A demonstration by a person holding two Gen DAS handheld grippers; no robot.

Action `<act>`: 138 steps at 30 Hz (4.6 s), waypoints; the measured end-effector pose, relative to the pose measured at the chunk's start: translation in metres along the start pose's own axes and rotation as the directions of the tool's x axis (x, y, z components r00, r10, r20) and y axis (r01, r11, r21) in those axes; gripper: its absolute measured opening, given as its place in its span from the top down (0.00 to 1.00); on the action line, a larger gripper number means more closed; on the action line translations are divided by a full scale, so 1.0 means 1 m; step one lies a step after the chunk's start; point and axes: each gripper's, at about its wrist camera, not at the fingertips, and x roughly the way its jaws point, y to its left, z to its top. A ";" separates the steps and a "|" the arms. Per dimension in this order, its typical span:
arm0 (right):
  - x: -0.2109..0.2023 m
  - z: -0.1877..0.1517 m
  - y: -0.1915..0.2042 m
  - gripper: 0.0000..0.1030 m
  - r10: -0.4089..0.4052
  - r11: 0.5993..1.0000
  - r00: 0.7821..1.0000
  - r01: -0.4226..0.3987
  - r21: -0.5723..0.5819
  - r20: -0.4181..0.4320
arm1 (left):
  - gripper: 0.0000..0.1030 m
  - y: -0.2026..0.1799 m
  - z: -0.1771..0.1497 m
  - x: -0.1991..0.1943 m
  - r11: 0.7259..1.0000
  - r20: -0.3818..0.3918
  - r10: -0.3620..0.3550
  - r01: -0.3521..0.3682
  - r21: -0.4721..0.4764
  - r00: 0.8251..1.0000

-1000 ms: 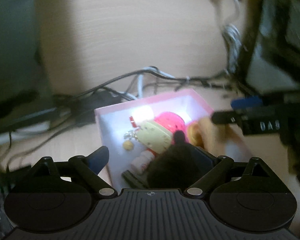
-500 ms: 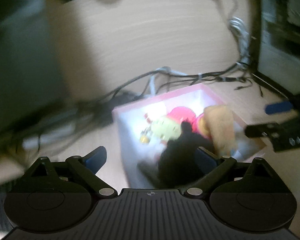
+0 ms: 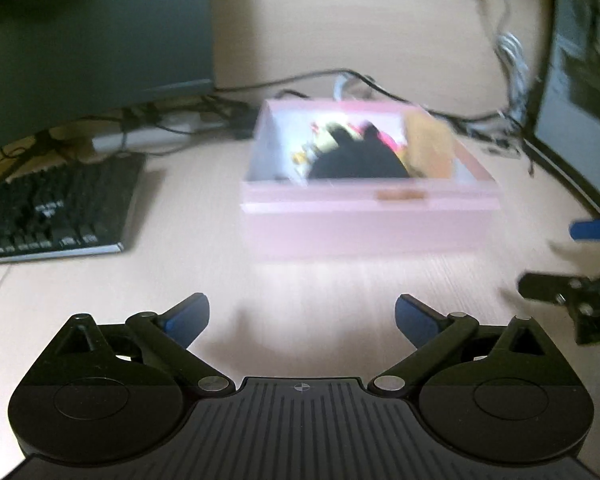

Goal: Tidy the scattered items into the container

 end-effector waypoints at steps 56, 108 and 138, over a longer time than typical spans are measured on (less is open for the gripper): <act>0.016 -0.026 -0.018 0.00 0.101 0.995 0.995 -0.101 -0.013 0.013 | 0.00 -0.013 -0.027 0.015 0.996 0.009 0.052 -0.051 -0.070 0.999; 0.017 -0.025 -0.018 0.00 0.101 0.995 0.995 -0.101 -0.013 0.013 | 0.00 -0.013 -0.026 0.014 0.996 0.008 0.049 -0.048 -0.072 0.999; 0.018 -0.025 -0.018 0.00 0.101 0.995 0.995 -0.101 -0.012 0.013 | 0.00 -0.011 -0.025 0.015 0.997 0.002 0.035 -0.035 -0.063 0.999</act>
